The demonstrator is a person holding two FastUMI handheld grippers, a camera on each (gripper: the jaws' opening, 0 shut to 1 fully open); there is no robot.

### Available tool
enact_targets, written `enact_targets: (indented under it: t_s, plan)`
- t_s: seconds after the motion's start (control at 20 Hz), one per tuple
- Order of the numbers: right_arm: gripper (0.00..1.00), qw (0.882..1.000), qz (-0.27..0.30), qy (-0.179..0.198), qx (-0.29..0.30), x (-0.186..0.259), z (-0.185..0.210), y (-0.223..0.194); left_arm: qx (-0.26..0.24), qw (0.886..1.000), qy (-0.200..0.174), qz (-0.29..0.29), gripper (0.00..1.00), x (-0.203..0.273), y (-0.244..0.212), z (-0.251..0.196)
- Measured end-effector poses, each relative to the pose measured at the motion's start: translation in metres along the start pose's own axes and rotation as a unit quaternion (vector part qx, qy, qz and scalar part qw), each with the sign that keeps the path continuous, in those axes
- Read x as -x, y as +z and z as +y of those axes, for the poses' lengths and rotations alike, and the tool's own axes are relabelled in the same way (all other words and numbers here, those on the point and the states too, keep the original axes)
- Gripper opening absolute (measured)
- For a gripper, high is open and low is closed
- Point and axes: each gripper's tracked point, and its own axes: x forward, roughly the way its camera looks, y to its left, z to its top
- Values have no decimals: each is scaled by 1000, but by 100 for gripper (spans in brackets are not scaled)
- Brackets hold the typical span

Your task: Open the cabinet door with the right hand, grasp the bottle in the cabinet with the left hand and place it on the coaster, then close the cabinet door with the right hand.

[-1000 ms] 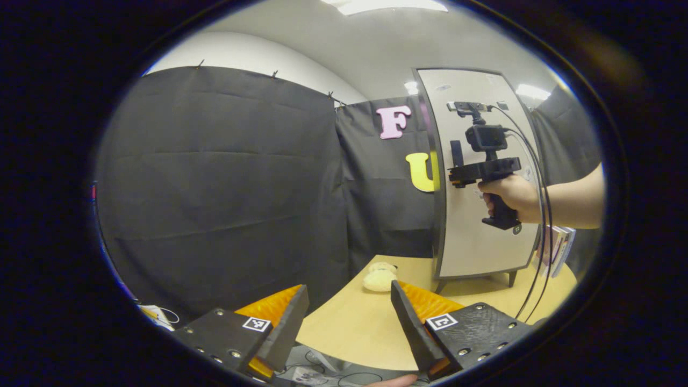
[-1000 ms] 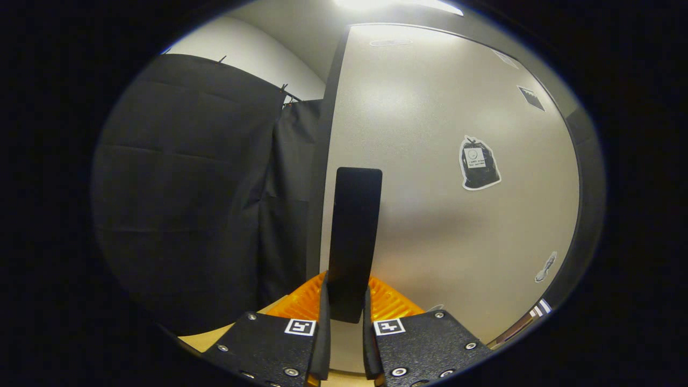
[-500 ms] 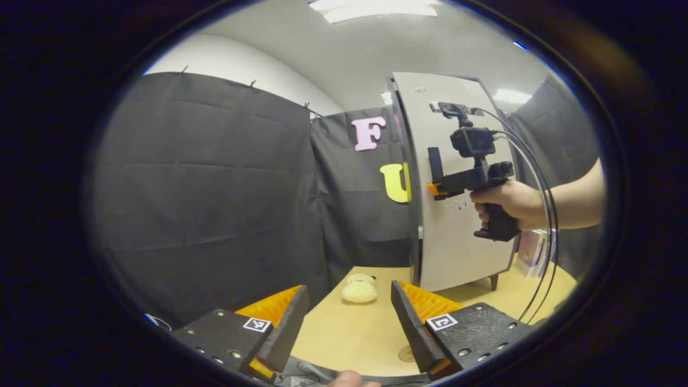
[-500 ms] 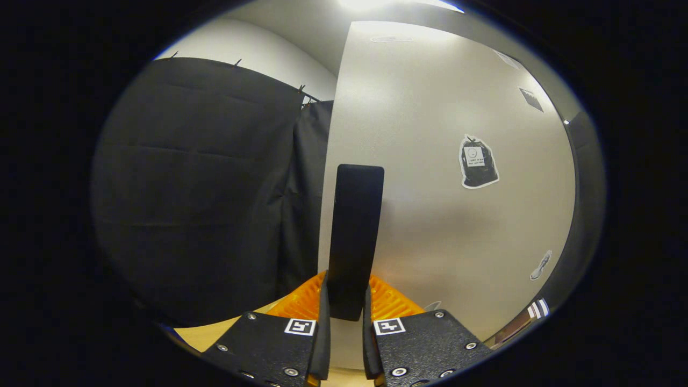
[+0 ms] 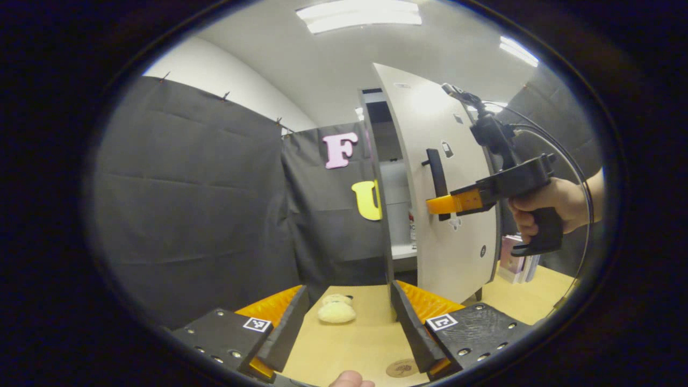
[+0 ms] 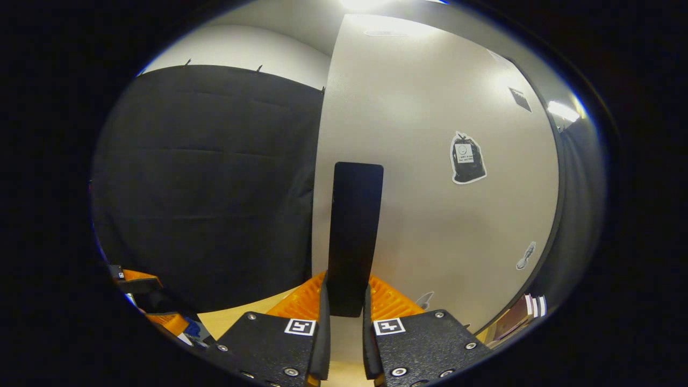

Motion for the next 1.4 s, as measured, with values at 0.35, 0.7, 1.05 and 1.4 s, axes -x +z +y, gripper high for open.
enact_targets:
  t_s: [0.35,0.7,1.05,1.4]
  plan:
    - [25,999,1,44,-5,17,-12,-4,34,999,-6,-5,89,-36,9,-38]
    - [25,999,22,31,-14,50,-28,-7,33,999,26,2,89,-43,31,-73]
    - [26,999,12,4,-49,70,-46,-8,65,997,23,22,89,-58,30,-122]
    - [28,995,1,-90,-39,91,-72,-11,47,999,26,6,88,-70,49,-155]
